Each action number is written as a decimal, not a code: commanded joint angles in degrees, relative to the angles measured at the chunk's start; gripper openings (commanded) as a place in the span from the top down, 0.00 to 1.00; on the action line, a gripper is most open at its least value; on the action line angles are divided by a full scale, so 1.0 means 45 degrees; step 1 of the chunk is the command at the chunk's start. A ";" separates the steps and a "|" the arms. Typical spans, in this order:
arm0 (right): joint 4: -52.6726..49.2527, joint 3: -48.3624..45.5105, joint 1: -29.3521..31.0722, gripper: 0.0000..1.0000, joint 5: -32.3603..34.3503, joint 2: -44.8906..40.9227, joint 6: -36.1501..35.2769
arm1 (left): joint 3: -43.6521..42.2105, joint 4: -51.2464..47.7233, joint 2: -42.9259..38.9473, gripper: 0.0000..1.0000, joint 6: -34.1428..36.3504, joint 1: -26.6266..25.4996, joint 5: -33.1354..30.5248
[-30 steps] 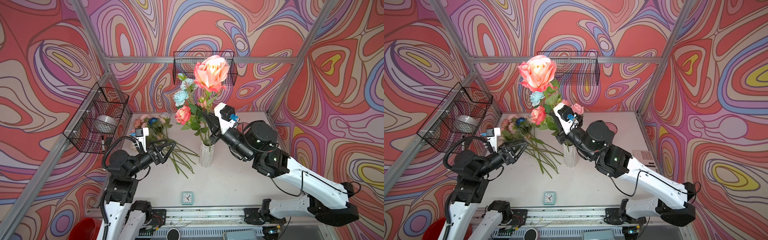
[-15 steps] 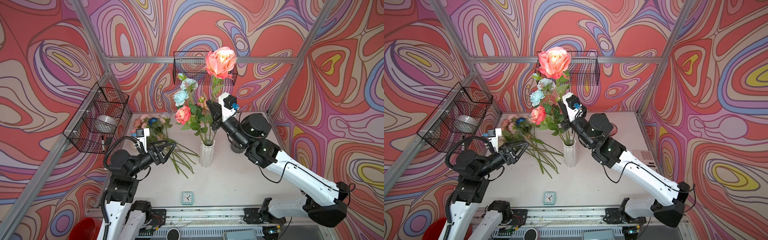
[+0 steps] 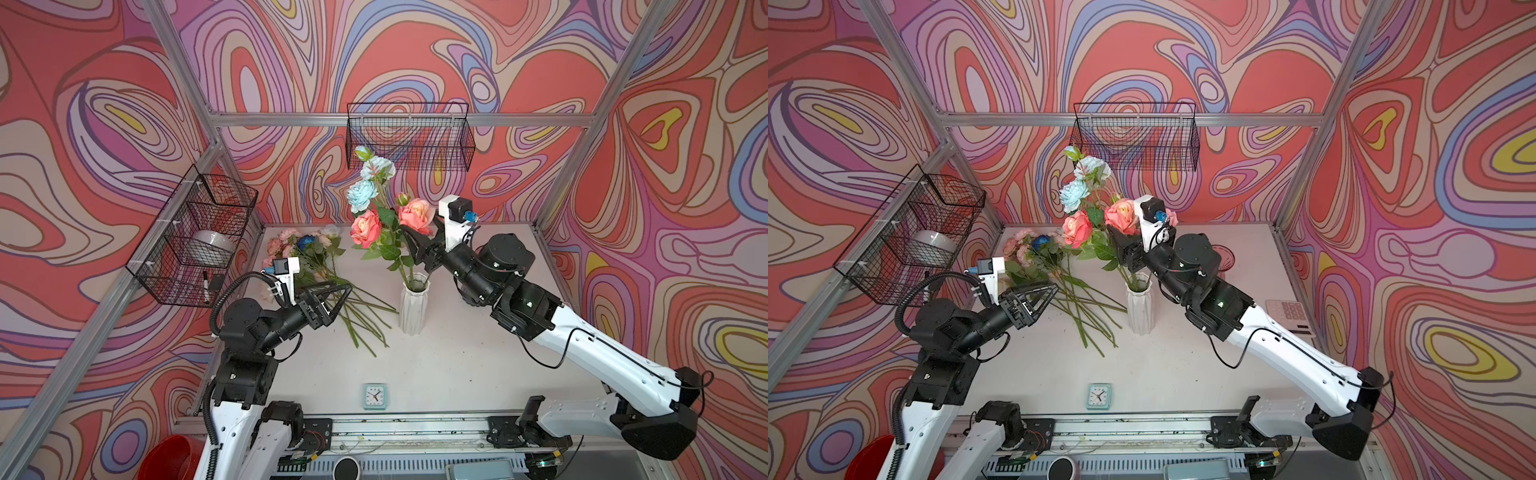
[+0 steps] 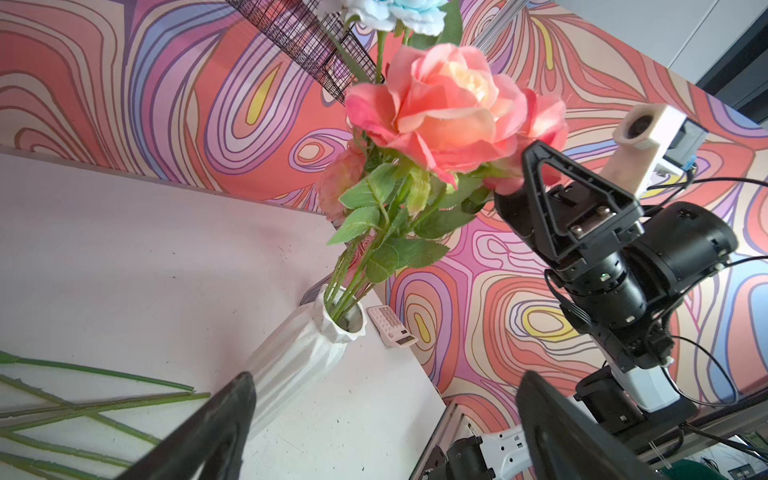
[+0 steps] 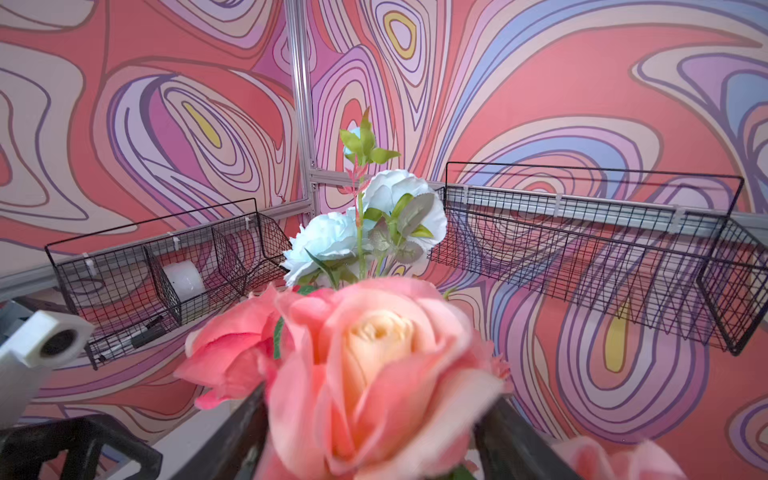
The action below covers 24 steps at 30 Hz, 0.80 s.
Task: Arrange the flowers into the vase
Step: 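Lower the pink rose stem into the white vase with the right gripper, then open the right gripper and draw it back from the white vase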
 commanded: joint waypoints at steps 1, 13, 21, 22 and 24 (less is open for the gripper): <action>-0.0610 0.0009 -0.0025 0.23 -0.0269 -0.0701 0.1207 | -0.0020 -0.0643 0.0119 0.00 0.0251 -0.0063 -0.0617; -0.1356 -0.1813 -0.0024 0.35 -0.2475 -0.4104 0.2746 | -0.0620 -0.1986 0.0572 0.01 -0.0032 -0.0059 -0.2630; -0.3730 -0.3274 -0.0021 0.60 -0.4405 -0.5224 0.3296 | -0.1226 -0.3116 0.1537 0.30 0.0089 -0.0043 -0.4512; -0.3976 -0.3456 -0.0028 0.62 -0.4654 -0.5272 0.3411 | -0.1397 -0.3020 0.1805 0.34 0.0004 -0.0043 -0.4699; -0.4215 -0.3862 -0.0036 0.64 -0.4865 -0.5423 0.3643 | -0.1698 -0.2704 0.2424 0.42 -0.0159 -0.0043 -0.4923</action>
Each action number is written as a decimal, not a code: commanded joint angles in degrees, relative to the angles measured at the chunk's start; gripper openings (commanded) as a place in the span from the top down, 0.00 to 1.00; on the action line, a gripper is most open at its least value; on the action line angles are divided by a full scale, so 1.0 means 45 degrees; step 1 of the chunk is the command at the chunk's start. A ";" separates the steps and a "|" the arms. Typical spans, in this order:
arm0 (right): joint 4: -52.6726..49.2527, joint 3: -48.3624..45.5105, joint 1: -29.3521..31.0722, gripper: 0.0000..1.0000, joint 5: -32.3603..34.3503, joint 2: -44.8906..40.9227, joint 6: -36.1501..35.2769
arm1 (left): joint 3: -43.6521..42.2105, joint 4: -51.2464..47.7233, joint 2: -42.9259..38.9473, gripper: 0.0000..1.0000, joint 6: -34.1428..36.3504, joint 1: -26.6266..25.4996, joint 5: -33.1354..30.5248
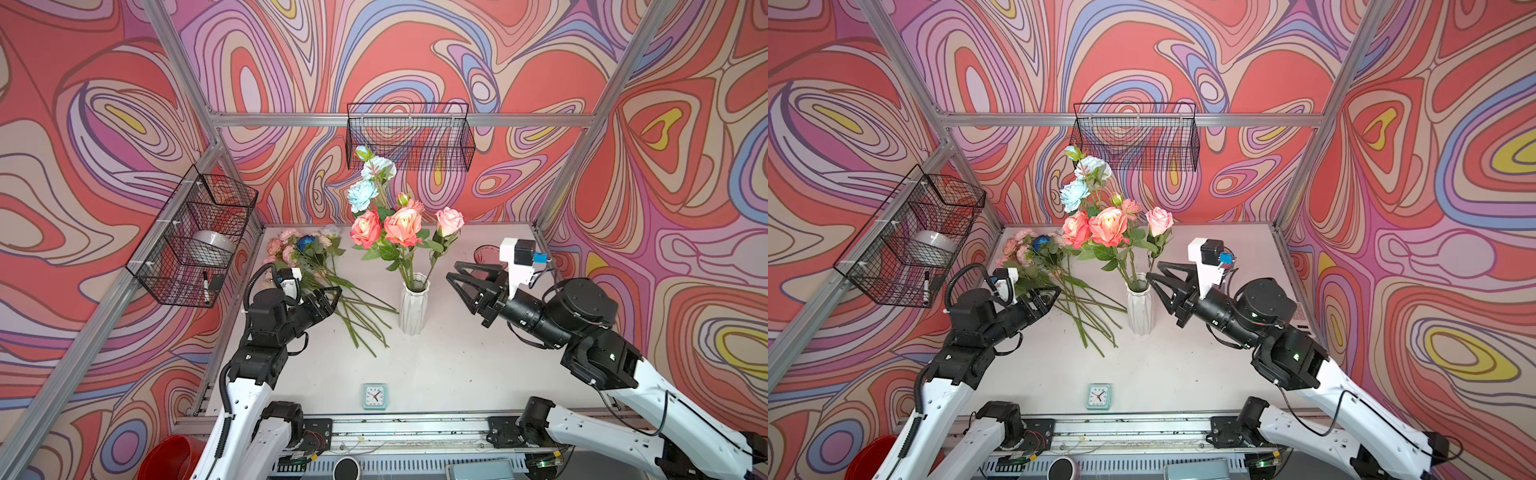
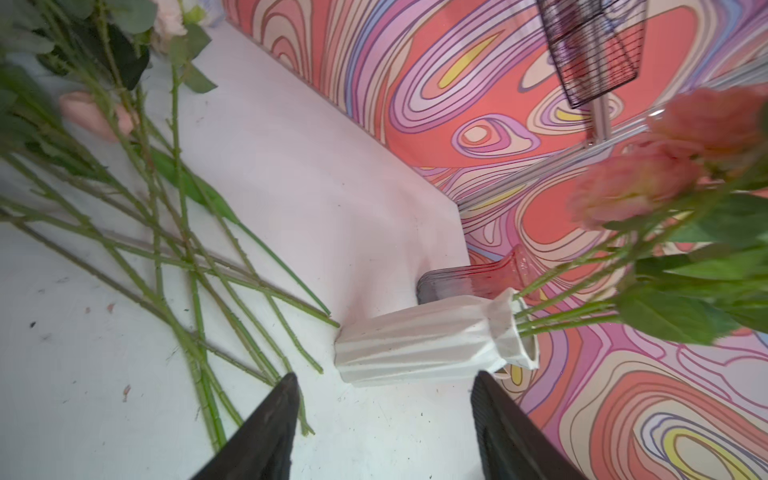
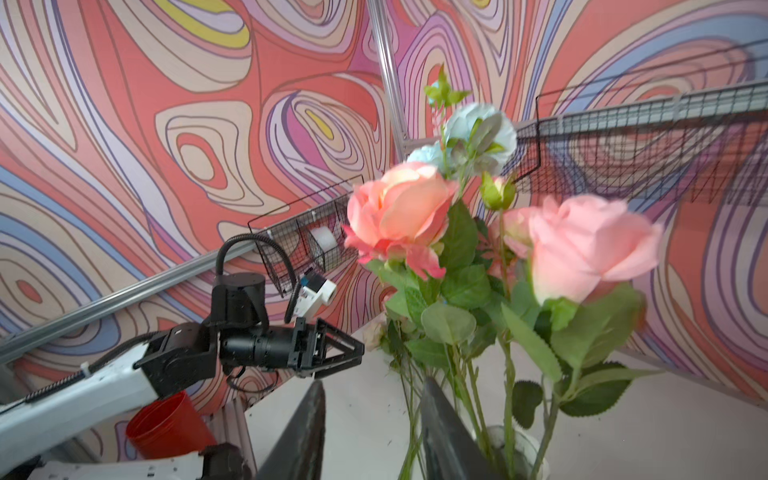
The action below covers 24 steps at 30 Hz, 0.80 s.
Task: Arrange the flowers into the vase
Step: 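Open the right gripper and draw it back from the white vase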
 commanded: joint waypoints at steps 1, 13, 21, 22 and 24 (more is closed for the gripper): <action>-0.1305 -0.0762 -0.0035 0.66 -0.0930 -0.0185 0.0595 | -0.0613 0.0412 0.1004 0.45 -0.0240 -0.0043 -0.0837; -0.0954 -0.2267 -0.0029 0.73 -0.0447 -0.0511 0.1174 | 0.0375 0.3798 0.6879 0.73 -0.1234 -0.0038 -0.3496; -0.1038 -0.2893 -0.0034 0.74 -0.0079 -0.1016 0.1425 | 0.2970 0.3312 0.9949 0.75 -0.0737 0.0130 -0.5097; -0.1096 -0.2934 -0.0026 0.74 -0.0026 -0.1088 0.1425 | 0.3353 0.3018 1.0337 0.76 -0.0677 0.0169 -0.5271; -0.1156 -0.2948 -0.0029 0.74 0.0080 -0.1212 0.1414 | 0.4002 0.2617 1.0971 0.77 -0.0580 0.0234 -0.5563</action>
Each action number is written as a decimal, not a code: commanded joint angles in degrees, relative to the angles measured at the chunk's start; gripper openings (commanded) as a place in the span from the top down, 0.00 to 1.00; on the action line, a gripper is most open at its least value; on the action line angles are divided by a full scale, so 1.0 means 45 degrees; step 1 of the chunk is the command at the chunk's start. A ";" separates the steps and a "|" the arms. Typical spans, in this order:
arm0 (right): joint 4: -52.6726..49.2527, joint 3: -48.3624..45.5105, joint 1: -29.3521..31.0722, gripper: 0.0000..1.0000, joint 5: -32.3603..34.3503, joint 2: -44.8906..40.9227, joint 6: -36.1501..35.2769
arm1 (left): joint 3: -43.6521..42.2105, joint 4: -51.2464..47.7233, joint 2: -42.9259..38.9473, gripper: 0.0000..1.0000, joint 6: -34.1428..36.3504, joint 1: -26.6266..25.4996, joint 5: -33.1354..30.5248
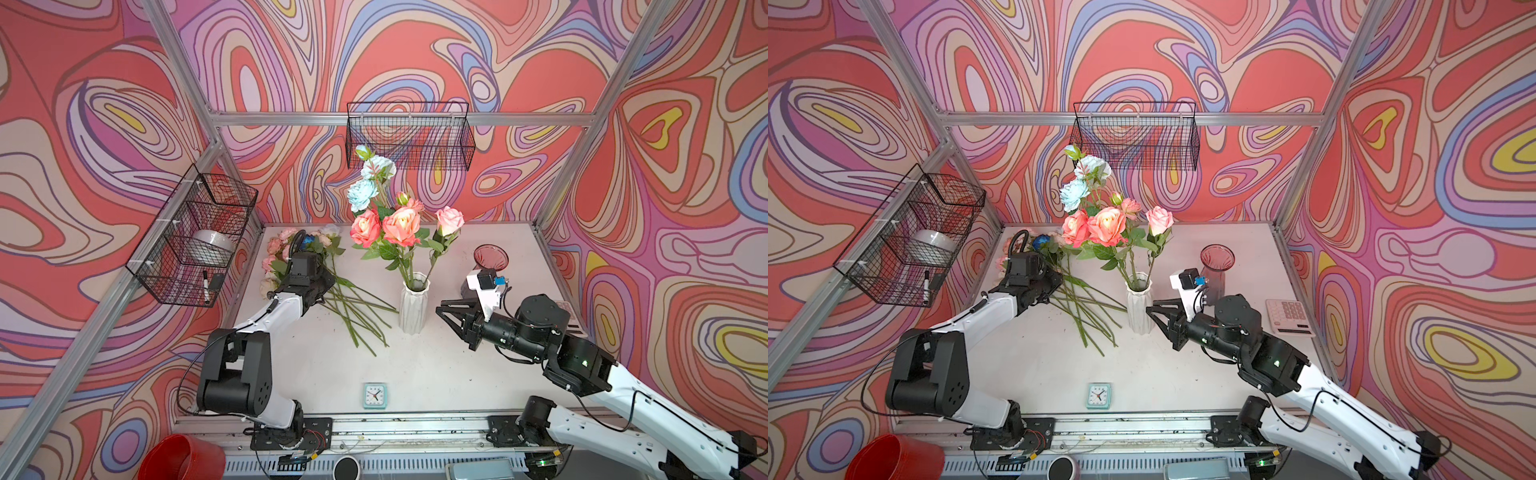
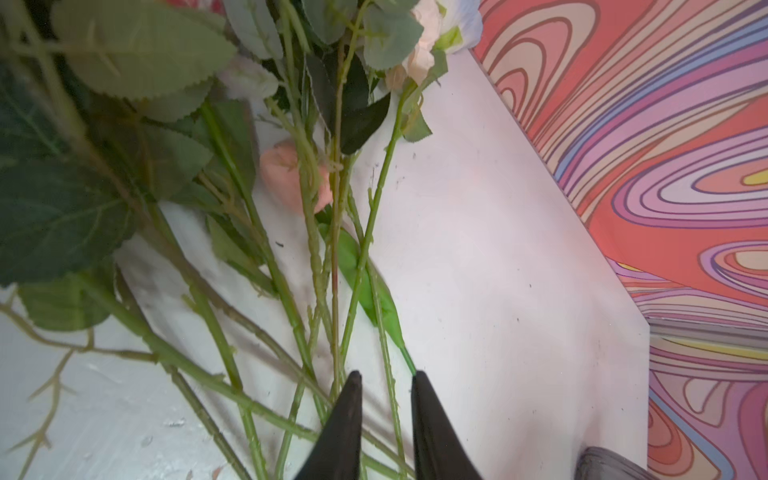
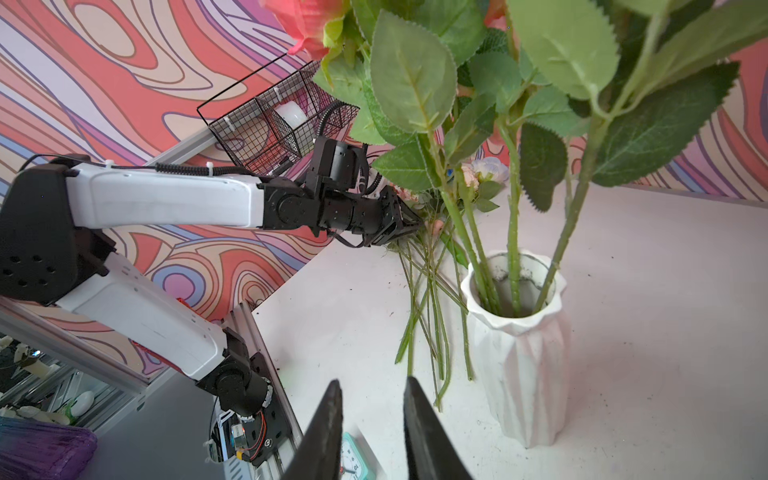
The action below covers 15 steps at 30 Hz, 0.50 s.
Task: Arrange the flowers into the vase
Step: 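Open the right gripper and draw it back from the white vase, then lower the left gripper into the rose pile and grasp the blue rose stem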
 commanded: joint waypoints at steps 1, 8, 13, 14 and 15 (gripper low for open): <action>-0.0077 -0.0127 -0.0018 0.75 0.0359 -0.0321 0.0107 | 0.1009 -0.0692 0.0963 0.77 0.0335 0.0208 -0.1042; -0.0365 -0.0152 -0.0019 0.75 0.0660 -0.0548 0.0015 | 0.3069 -0.2348 0.2743 0.74 0.0691 0.0397 -0.1492; -0.0415 -0.0170 -0.0031 0.75 0.0824 -0.0560 -0.0051 | 0.3704 -0.2771 0.3468 0.73 0.0809 0.0397 -0.1585; -0.0415 -0.0171 -0.0018 0.75 0.0825 -0.0545 -0.0053 | 0.3770 -0.2771 0.3588 0.73 0.0828 0.0397 -0.1567; -0.0422 -0.0171 -0.0030 0.75 0.0835 -0.0536 -0.0083 | 0.3860 -0.2771 0.3693 0.73 0.0848 0.0397 -0.1551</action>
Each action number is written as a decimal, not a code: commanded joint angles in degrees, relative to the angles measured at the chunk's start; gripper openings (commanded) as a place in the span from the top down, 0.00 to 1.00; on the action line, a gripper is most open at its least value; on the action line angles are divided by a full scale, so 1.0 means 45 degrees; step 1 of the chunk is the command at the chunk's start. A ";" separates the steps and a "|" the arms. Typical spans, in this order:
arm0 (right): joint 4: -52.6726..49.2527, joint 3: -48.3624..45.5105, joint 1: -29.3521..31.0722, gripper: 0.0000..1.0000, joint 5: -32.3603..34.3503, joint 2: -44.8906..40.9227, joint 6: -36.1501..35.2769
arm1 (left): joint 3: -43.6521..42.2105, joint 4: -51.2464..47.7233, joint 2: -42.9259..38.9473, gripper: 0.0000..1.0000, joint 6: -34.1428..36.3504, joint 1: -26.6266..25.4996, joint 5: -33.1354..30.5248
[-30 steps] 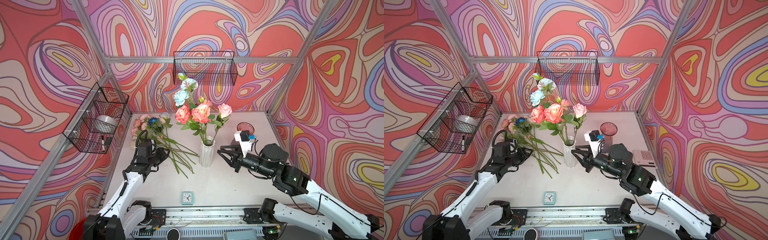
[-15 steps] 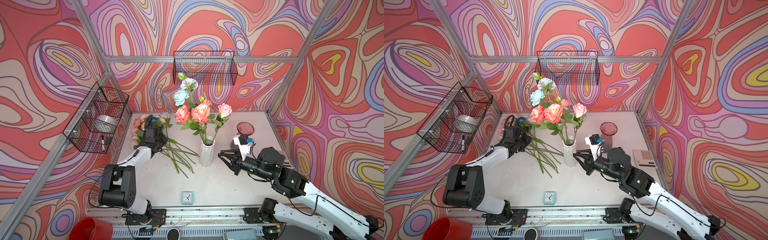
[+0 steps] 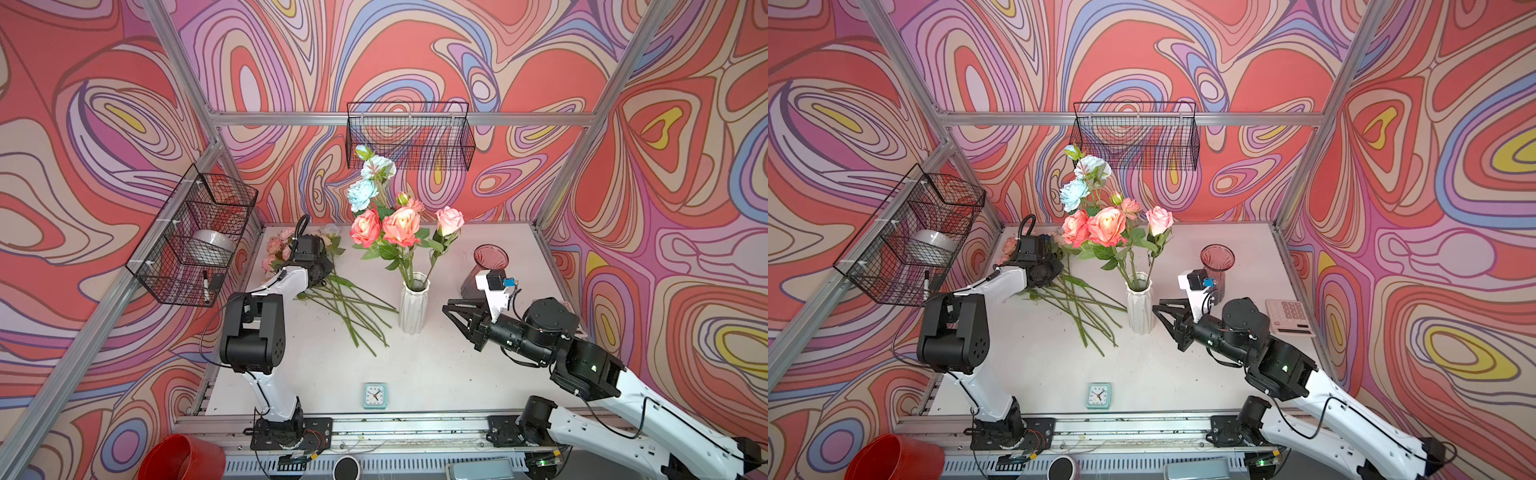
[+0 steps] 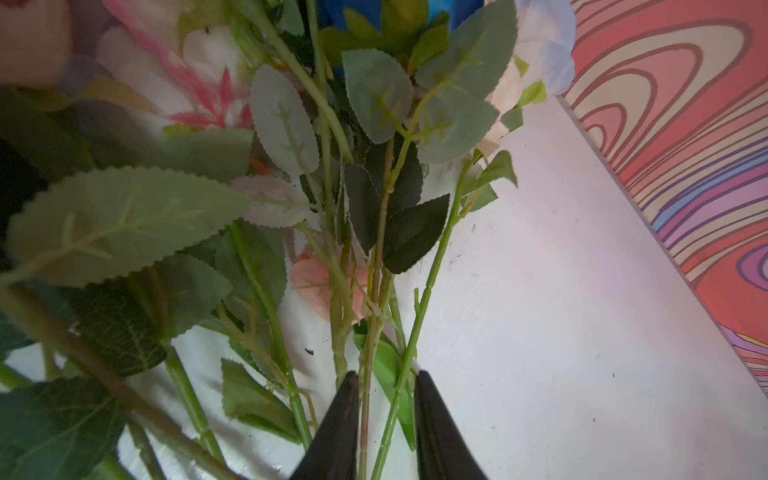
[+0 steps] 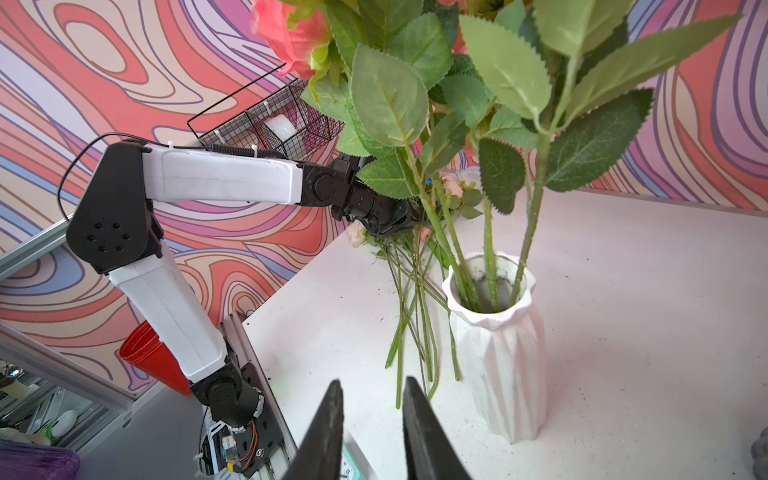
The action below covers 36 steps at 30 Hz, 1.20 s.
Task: Arrange the flowers into the vase
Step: 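Lower the left gripper into the rose pile and grasp the blue rose stem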
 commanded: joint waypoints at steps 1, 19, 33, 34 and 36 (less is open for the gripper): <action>-0.0095 -0.0142 -0.0036 0.75 0.0252 -0.0051 -0.0109 | 0.0473 -0.0700 0.0464 0.73 0.0224 0.0042 -0.0249; -0.0367 -0.0209 -0.0026 0.75 0.0584 -0.0303 -0.0107 | 0.1207 -0.0893 0.1468 0.89 0.0422 0.0051 -0.0240; -0.0366 -0.0176 -0.0036 0.76 0.0592 -0.0333 -0.0029 | 0.0786 -0.0276 0.0505 1.00 0.0100 0.0046 0.0030; -0.0368 -0.0171 -0.0019 0.76 0.0598 -0.0343 -0.0013 | 0.0776 -0.0274 0.0294 1.00 0.0099 0.0053 0.0021; -0.0367 -0.0148 -0.0018 0.76 0.0605 -0.0336 0.0014 | 0.0743 -0.0287 -0.0341 1.00 0.0116 0.0046 -0.0049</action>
